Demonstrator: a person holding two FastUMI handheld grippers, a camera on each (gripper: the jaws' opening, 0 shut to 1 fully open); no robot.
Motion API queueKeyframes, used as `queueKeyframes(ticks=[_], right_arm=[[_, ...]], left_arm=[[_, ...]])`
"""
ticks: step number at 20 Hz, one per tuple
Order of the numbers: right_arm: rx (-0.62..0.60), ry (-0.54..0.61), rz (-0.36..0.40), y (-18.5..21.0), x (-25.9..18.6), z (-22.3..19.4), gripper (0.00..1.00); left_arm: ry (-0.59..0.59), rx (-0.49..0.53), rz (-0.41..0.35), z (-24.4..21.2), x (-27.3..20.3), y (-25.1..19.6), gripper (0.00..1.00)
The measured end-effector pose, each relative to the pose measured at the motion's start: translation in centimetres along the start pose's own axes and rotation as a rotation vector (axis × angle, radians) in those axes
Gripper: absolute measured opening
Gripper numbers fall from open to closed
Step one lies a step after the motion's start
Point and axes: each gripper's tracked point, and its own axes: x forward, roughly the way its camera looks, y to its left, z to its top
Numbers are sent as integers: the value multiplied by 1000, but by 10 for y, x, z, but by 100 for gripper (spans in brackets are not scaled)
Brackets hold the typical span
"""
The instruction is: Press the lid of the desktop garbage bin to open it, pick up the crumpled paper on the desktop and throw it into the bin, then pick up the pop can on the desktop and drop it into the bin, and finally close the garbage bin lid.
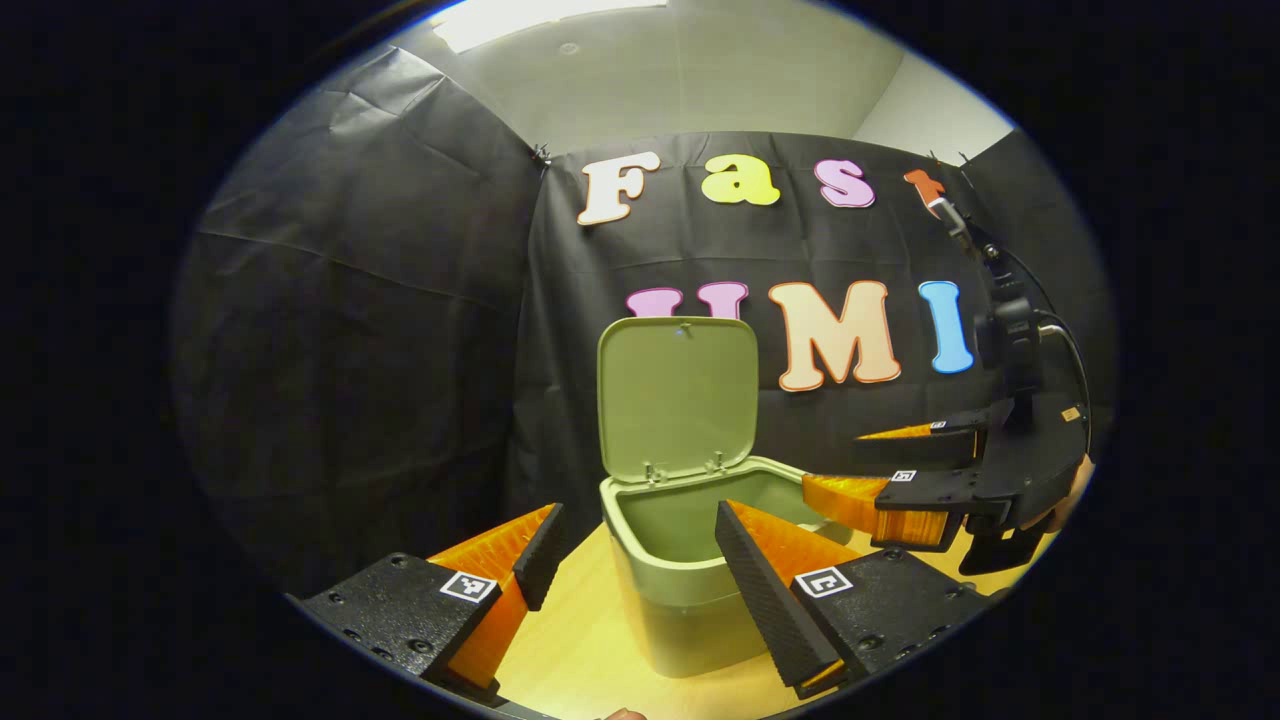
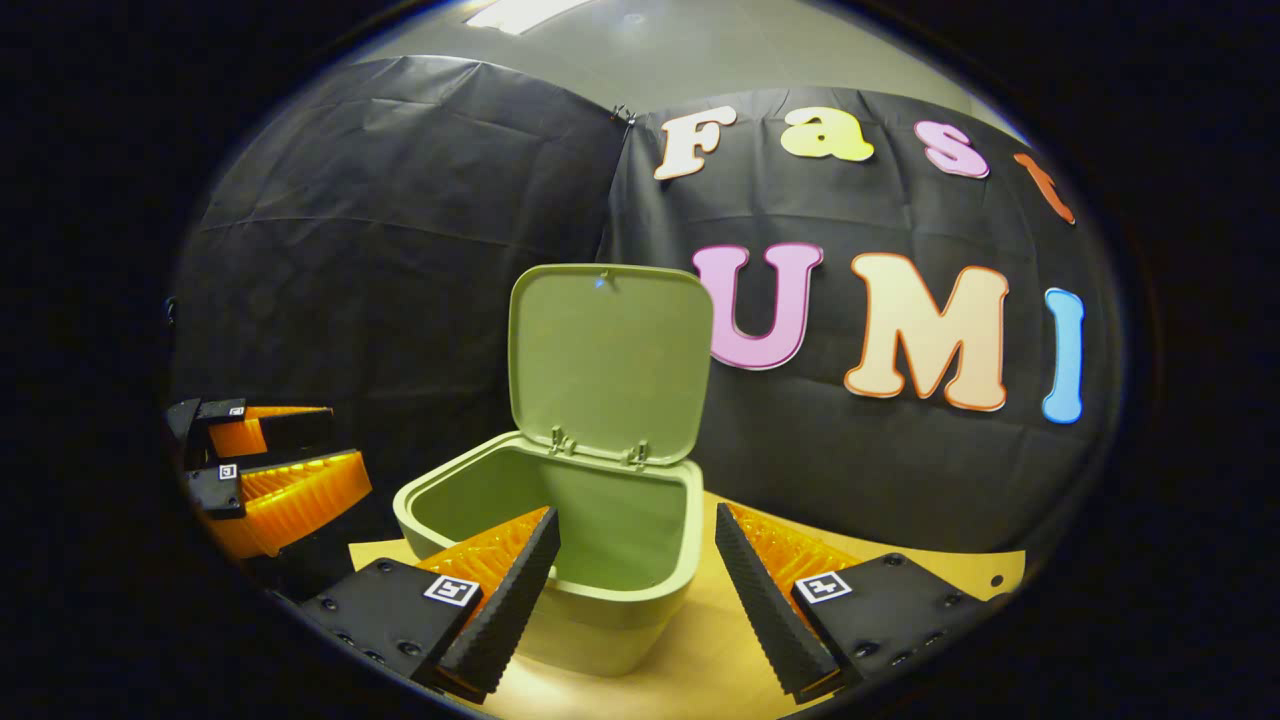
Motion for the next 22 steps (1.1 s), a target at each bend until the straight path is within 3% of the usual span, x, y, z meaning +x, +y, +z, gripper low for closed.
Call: queueKeyframes(ticks=[11,16,22], right_arm=[[49,-41,-246,-137,-90,-9,100],[77,-9,-342,-191,-137,-34,98],[132,55,-445,-246,-193,-76,100]], left_arm=[[-13,-13,-224,7,13,-132,93],[41,-15,-364,-12,10,-205,93],[116,-12,-473,-47,-6,-278,93]])
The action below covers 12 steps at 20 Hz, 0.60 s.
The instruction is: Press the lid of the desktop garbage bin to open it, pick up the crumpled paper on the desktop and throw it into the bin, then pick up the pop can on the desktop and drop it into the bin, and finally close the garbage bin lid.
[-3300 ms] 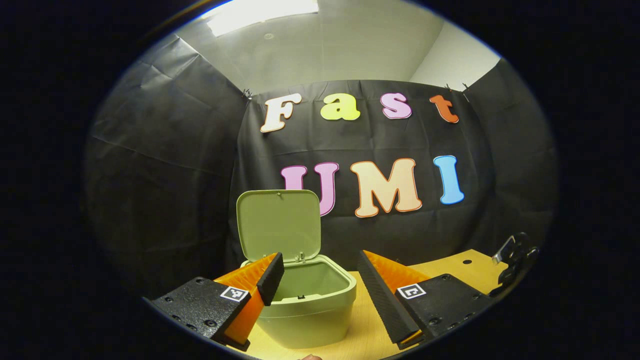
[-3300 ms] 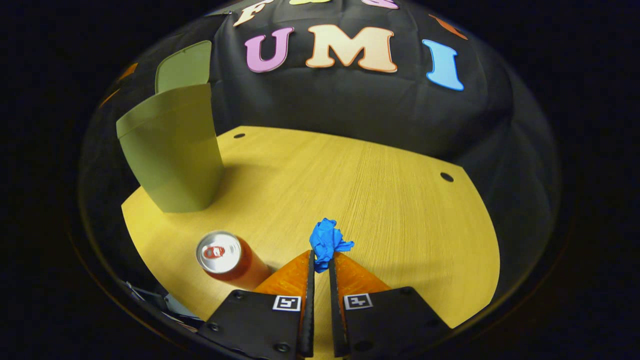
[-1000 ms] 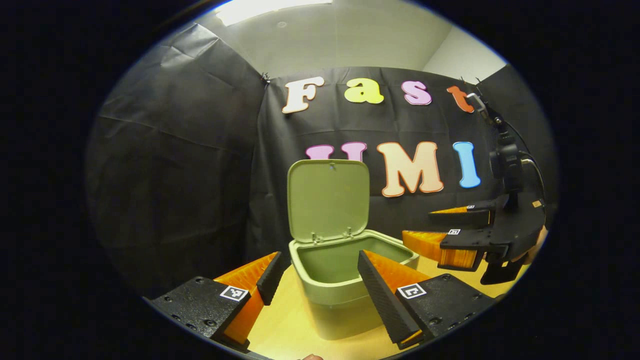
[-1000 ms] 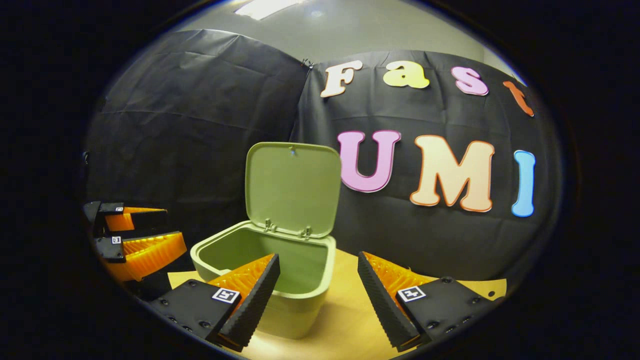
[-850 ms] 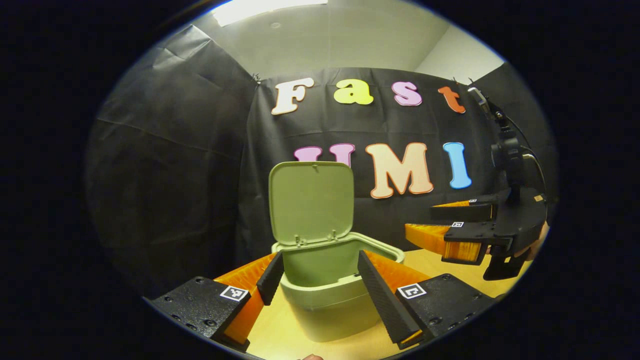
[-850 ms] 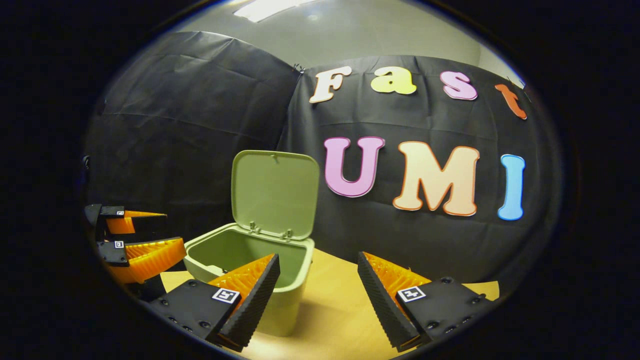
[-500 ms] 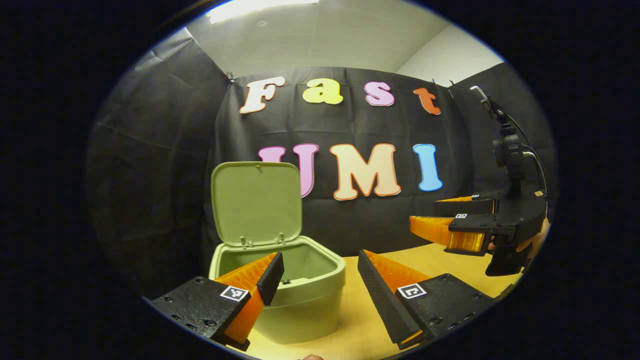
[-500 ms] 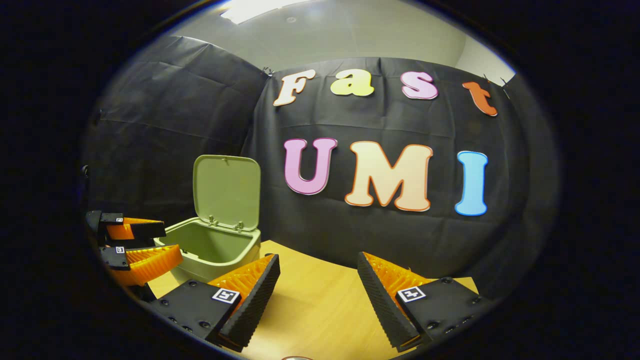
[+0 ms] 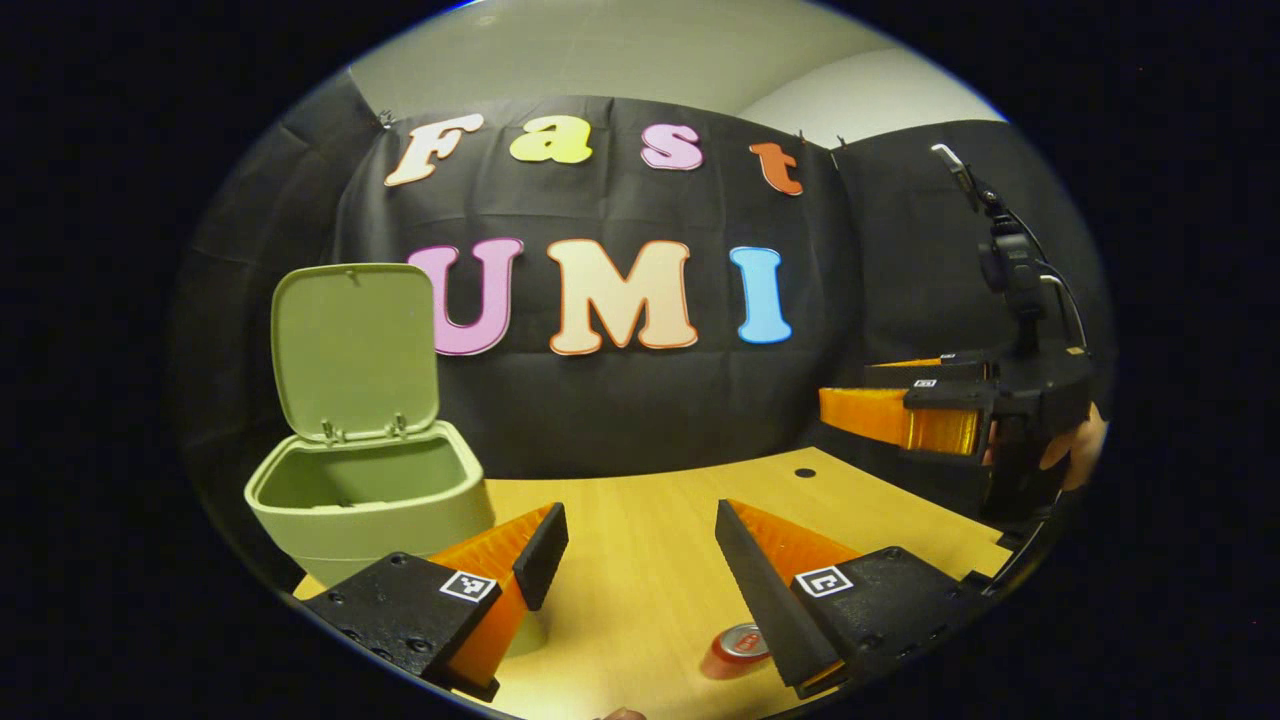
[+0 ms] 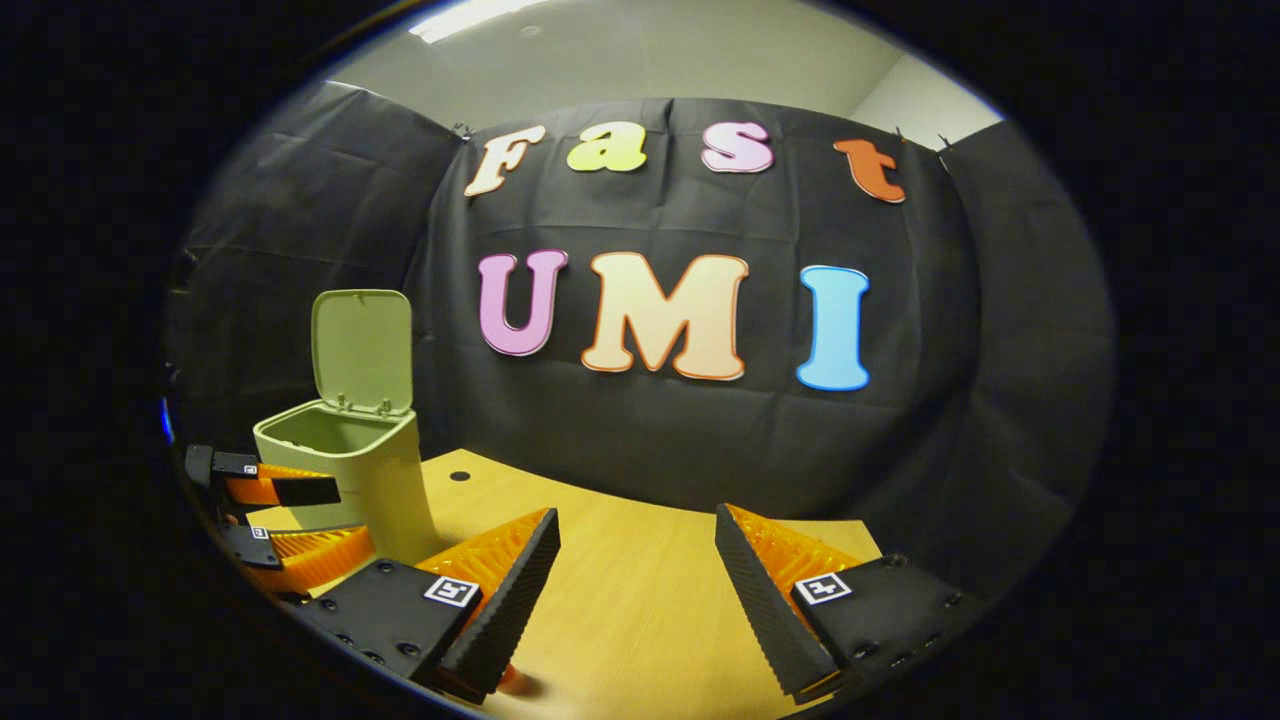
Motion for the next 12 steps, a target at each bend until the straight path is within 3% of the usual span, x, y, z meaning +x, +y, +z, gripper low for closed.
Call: queueKeyframes(ticks=[6,12], right_arm=[[2,63,-56,-53,-24,-30,98],[-33,95,-74,-88,-36,-43,98]], left_arm=[[89,-19,-51,-53,13,-53,93],[162,-25,-24,-103,20,-75,93]])
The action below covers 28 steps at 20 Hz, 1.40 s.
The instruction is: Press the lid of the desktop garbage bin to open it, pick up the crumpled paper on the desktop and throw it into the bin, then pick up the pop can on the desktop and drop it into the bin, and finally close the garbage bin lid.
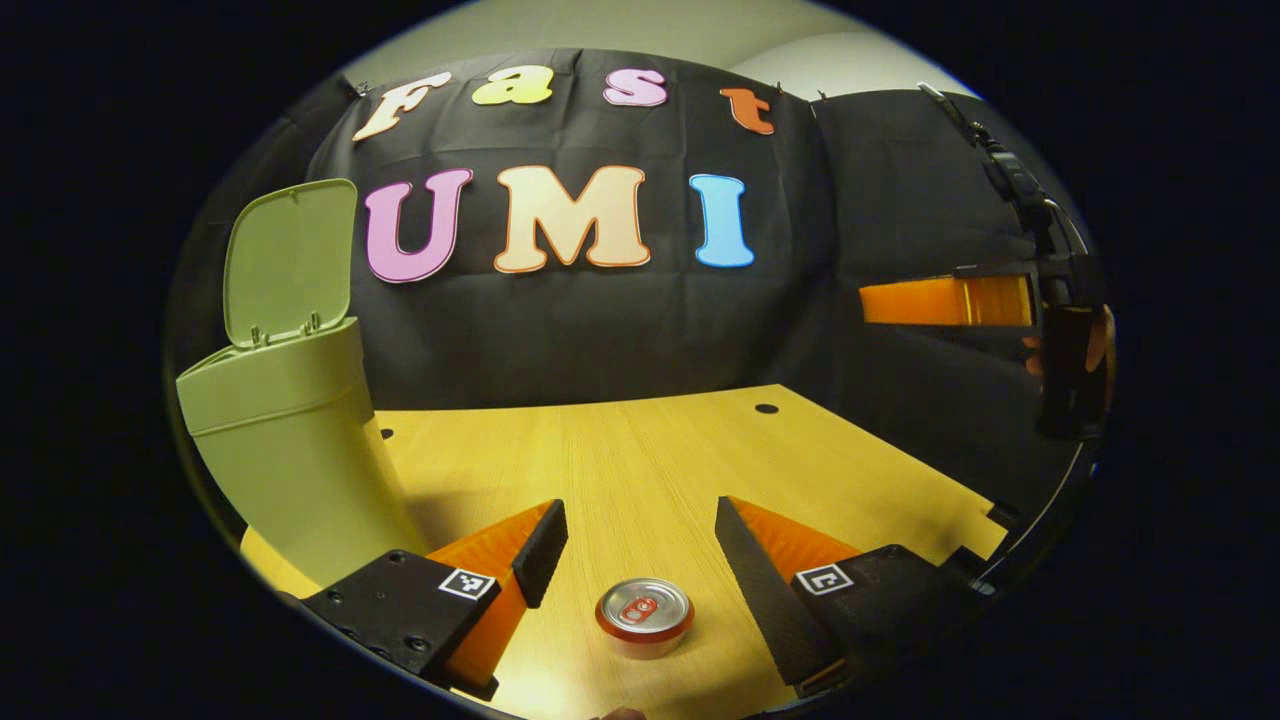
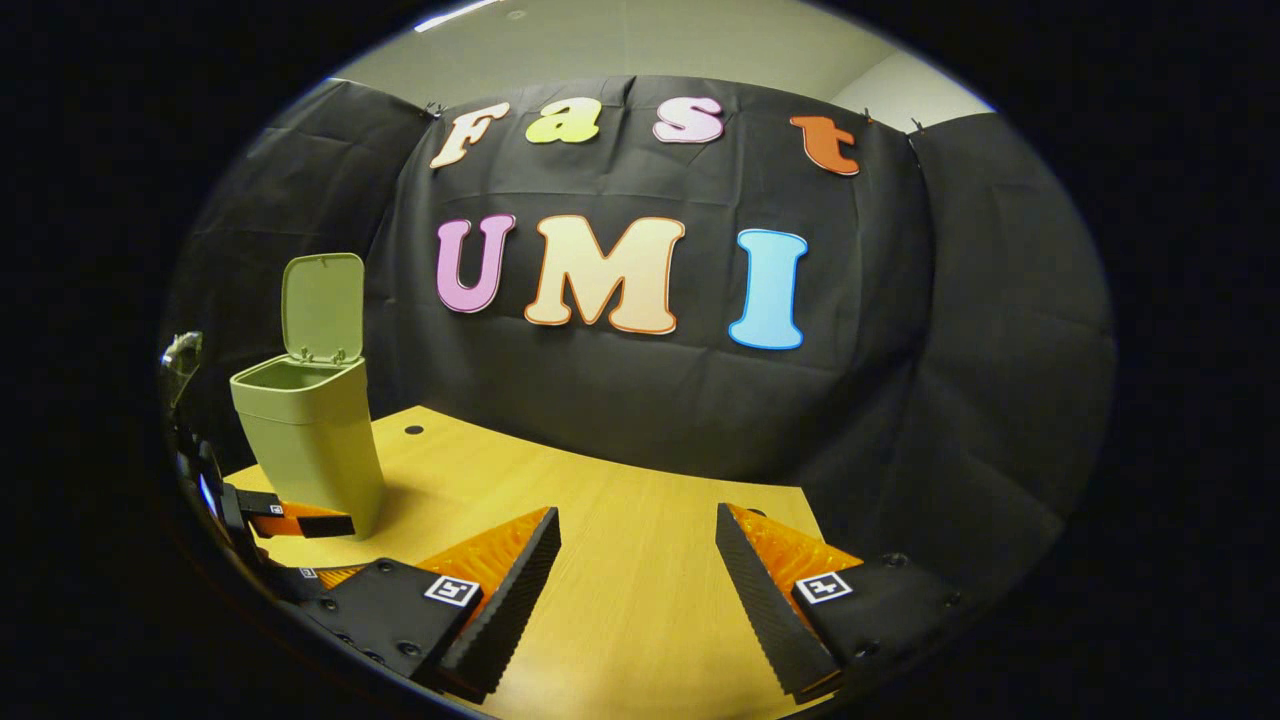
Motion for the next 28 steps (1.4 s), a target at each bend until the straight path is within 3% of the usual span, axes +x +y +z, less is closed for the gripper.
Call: queueKeyframes(ticks=[7,17,19,28], right_arm=[[-55,38,7,-11,-5,-15,98],[-114,95,11,-4,-13,-35,98],[-119,98,12,-1,-13,-36,98],[-59,78,57,36,-8,-36,99]], left_arm=[[82,-16,43,-56,10,-1,96],[223,-16,24,-127,36,-2,94],[215,-20,30,-119,37,4,79],[51,28,14,4,34,32,77]])
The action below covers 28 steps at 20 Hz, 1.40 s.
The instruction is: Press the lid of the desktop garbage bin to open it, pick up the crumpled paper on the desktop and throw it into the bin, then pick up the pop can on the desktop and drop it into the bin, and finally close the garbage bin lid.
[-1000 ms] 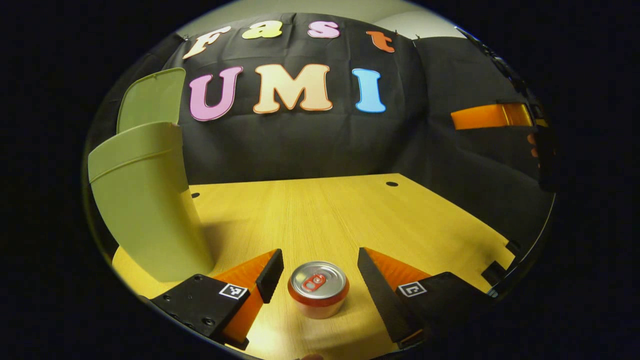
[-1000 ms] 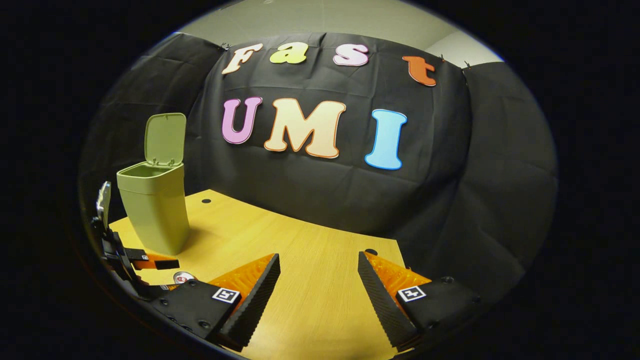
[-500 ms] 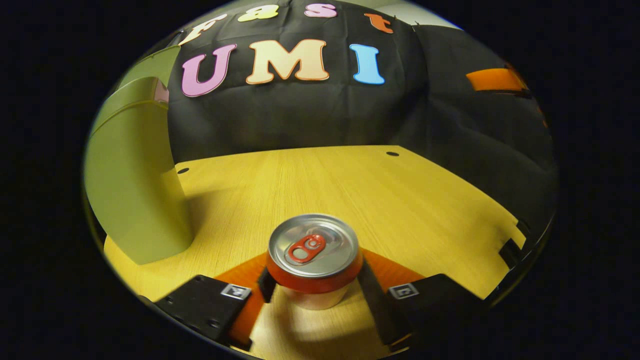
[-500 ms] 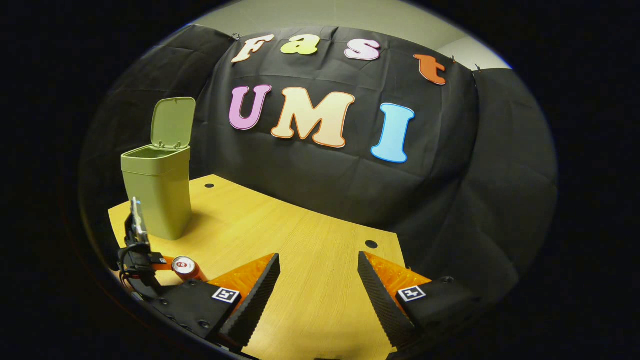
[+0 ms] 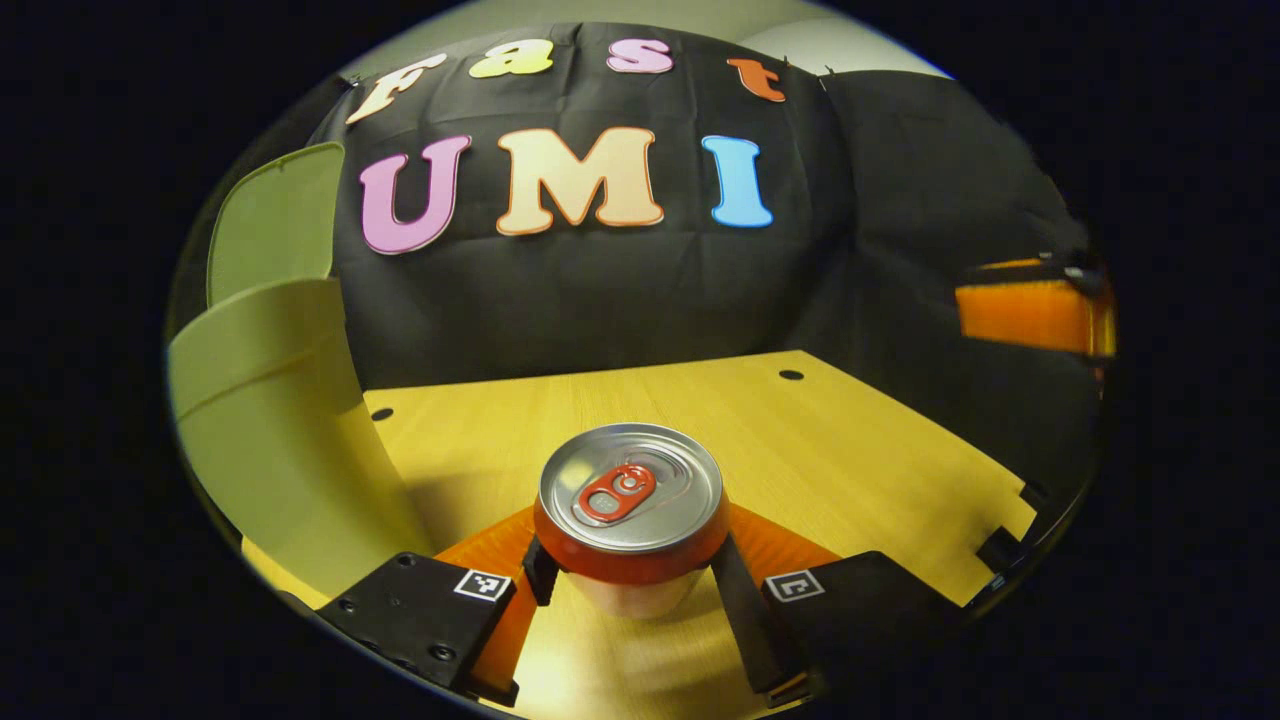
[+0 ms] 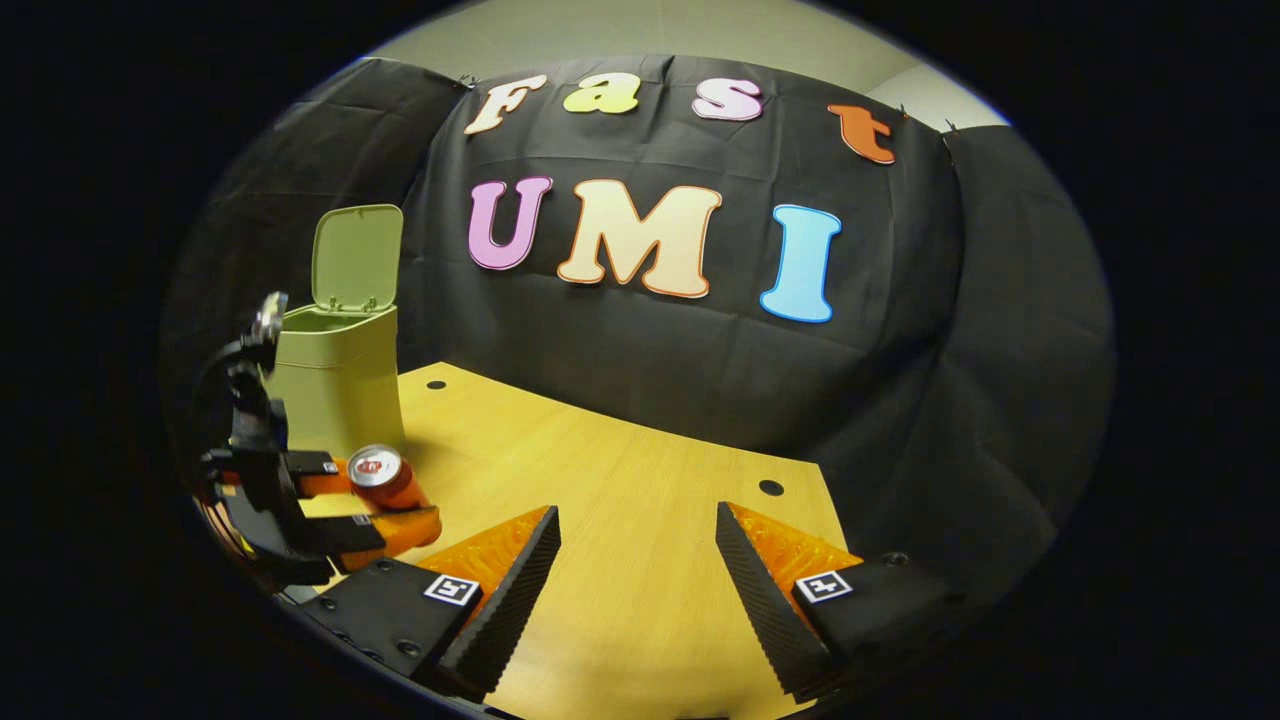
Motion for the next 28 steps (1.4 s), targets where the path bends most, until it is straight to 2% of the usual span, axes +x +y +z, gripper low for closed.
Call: queueKeyframes(ticks=[8,16,20,28], right_arm=[[47,-16,29,28,5,5,99],[76,-26,52,45,11,8,99],[79,-27,61,50,15,9,99],[100,-10,76,62,26,9,99]], left_arm=[[-149,22,47,99,-15,43,77],[-257,12,170,173,-27,113,76],[-287,30,252,193,-38,151,76],[-263,-4,420,175,-61,232,75]])
